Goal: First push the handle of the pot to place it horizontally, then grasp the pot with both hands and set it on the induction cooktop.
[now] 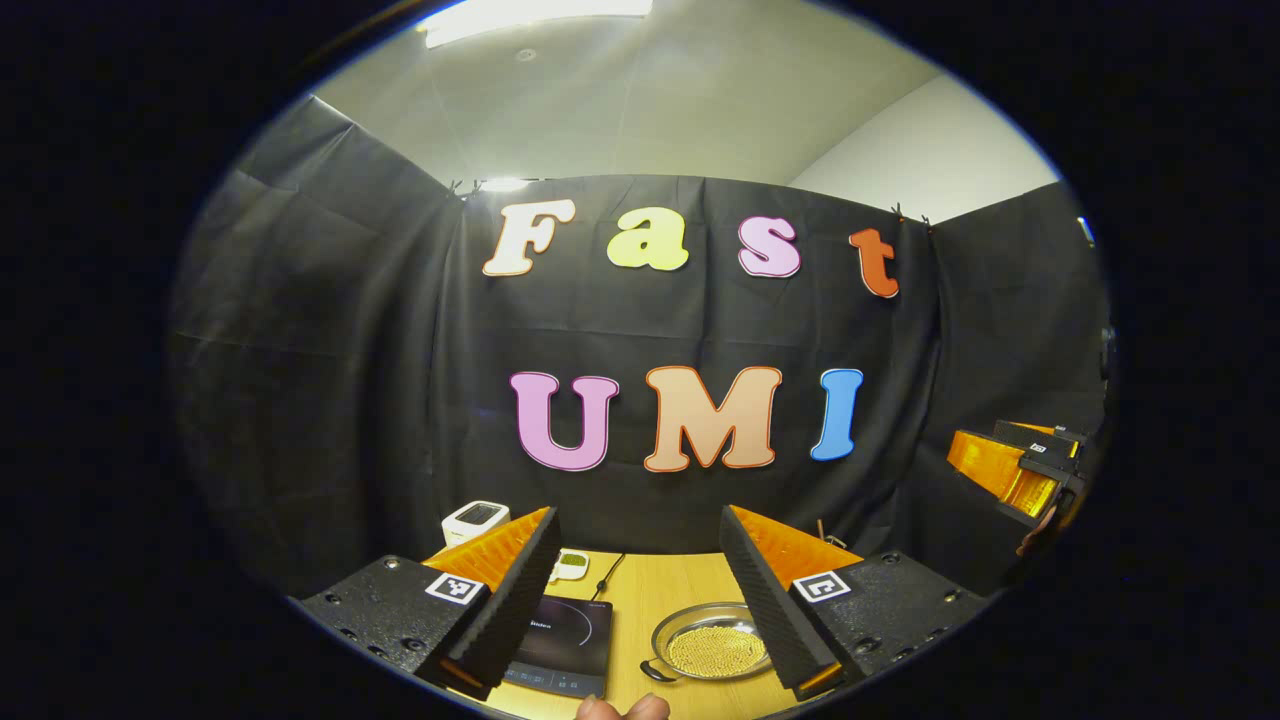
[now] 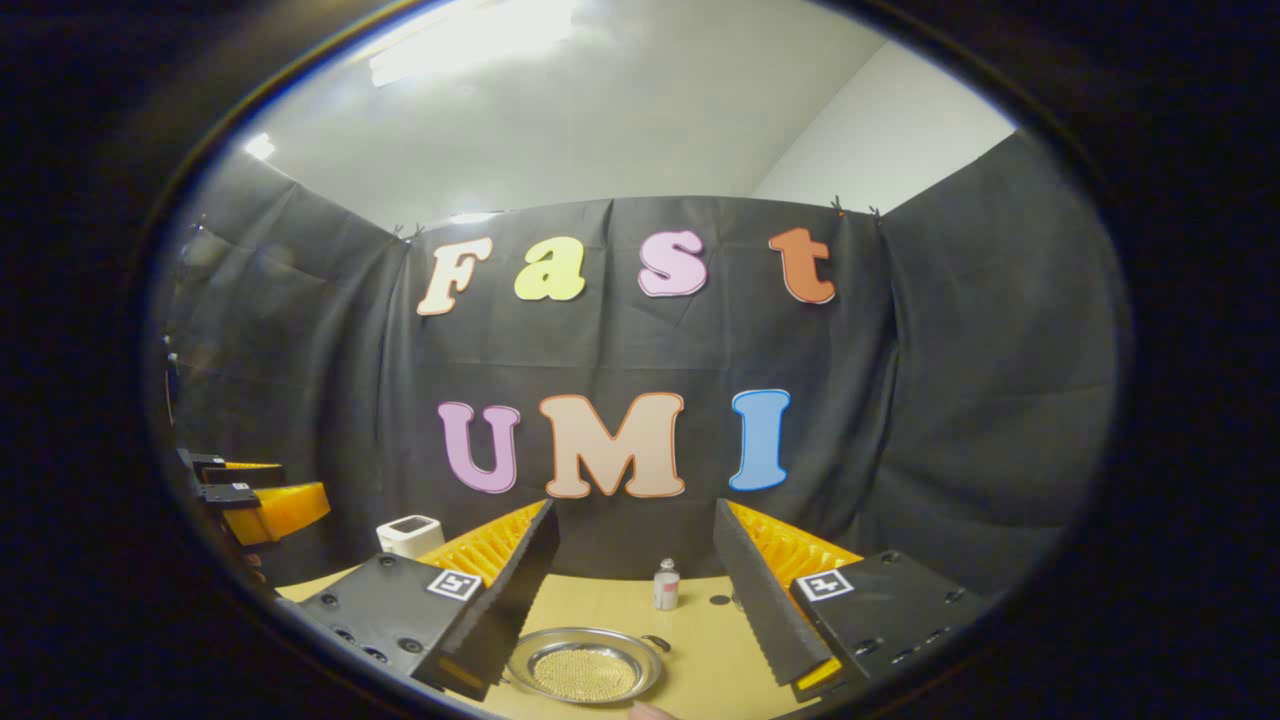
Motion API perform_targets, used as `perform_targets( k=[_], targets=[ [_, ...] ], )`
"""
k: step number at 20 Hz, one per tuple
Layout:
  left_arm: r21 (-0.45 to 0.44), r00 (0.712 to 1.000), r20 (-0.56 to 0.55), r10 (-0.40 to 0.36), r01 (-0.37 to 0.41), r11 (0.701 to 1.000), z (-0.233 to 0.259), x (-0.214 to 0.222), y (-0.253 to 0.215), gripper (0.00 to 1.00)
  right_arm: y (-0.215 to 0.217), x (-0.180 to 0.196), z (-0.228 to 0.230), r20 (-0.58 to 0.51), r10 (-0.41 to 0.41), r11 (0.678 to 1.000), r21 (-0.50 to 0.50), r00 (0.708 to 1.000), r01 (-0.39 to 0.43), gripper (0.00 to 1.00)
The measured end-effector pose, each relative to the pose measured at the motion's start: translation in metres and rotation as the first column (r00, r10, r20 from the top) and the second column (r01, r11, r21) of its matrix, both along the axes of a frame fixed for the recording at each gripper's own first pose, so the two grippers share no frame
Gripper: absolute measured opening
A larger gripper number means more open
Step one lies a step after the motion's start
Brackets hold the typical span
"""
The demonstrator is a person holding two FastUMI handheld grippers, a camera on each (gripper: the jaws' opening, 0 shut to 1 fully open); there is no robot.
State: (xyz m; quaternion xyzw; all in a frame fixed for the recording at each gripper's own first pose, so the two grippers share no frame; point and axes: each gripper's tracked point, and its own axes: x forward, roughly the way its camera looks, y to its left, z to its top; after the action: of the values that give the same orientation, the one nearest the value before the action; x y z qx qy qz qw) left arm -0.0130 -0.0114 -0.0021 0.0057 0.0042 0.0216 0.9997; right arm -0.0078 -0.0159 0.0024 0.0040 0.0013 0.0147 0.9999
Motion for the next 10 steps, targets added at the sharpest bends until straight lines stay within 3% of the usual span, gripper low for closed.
perform_targets(
  k=[7, 10],
  targets=[
    [0.011, 1.0, 0.0, 0.016, -0.016, 1.0, 0.002, -0.01, -0.009, 0.94, -0.006, -0.007, -0.001, 0.007, 0.021, 1.0, -0.011, 1.0, -0.021, 0.97],
    [0.013, 0.999, -0.007, 0.033, -0.033, 0.999, 0.0, -0.017, -0.012, 0.95, -0.008, -0.009, -0.005, -0.002, 0.04, 0.999, -0.002, 0.999, -0.04, 0.9]
  ],
)
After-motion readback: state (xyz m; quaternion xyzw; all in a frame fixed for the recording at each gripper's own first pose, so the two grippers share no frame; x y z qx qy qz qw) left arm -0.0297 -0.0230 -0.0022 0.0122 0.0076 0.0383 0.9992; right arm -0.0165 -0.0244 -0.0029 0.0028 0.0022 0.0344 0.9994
